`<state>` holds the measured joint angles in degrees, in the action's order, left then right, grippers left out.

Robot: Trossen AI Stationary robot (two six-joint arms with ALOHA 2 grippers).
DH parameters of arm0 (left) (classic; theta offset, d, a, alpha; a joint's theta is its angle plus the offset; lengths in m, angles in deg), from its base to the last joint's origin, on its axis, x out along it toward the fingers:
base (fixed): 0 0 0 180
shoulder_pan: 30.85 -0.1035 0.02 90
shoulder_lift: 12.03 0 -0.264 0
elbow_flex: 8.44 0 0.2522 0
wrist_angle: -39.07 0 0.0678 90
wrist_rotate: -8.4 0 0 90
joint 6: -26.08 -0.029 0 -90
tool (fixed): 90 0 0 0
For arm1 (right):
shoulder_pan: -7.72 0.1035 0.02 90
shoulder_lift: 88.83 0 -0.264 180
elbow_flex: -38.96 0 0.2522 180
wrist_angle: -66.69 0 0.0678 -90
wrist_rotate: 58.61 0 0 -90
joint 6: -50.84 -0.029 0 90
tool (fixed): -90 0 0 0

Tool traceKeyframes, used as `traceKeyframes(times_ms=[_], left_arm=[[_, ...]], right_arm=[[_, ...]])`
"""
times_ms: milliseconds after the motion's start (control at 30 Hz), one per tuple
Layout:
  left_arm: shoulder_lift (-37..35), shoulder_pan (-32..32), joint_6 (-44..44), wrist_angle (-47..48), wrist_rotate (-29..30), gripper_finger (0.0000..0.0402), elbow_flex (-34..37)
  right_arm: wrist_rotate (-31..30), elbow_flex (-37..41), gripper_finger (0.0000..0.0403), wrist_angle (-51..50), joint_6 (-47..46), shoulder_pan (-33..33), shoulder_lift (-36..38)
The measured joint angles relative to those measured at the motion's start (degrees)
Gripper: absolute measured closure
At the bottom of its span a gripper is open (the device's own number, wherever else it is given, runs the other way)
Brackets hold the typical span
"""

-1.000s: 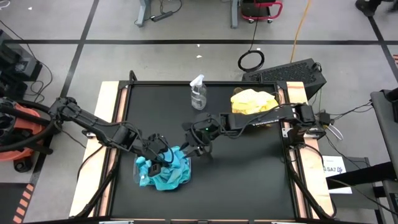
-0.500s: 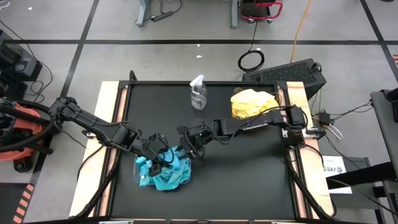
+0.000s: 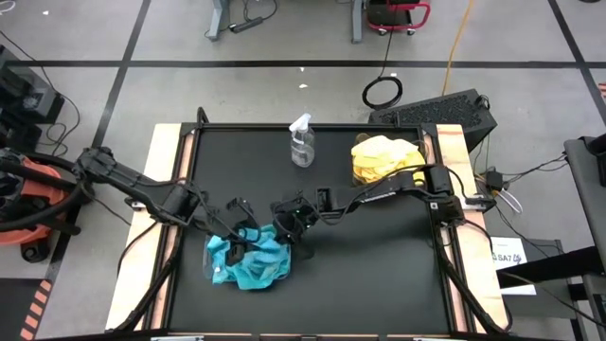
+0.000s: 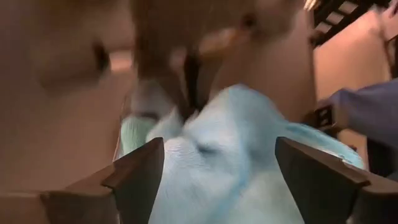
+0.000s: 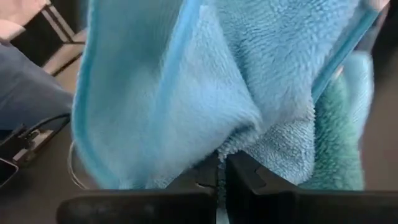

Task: Sort microfiber towel by color & place in baskets
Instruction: Put the blue towel into the bottom transparent bin

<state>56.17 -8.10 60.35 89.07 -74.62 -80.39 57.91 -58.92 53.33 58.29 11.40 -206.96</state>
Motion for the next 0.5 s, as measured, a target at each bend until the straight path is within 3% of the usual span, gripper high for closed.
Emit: traceKeyframes(times_ms=[167,267,367,500], left_arm=[[-0.7,-0.1,-1.7,0.1,-0.3,0.0086,-5.6],[-0.5,0.3,-1.3,0.2,-0.4,0.0113,-6.8],[0.8,1.1,-0.2,1.5,-1.8,0.0176,-6.8],[4.7,2.1,-0.4,3.1,-5.8,0.0298,-6.7]], right_arm=[[0.8,0.0,0.0402,0.4,-1.2,0.4,-1.5],[0.7,0.0,0.0402,1.0,-1.2,0.6,-1.5],[0.7,0.0,0.0402,1.6,-2.1,0.6,-1.5],[0.7,0.0,0.0401,1.6,-2.3,0.6,-1.5]])
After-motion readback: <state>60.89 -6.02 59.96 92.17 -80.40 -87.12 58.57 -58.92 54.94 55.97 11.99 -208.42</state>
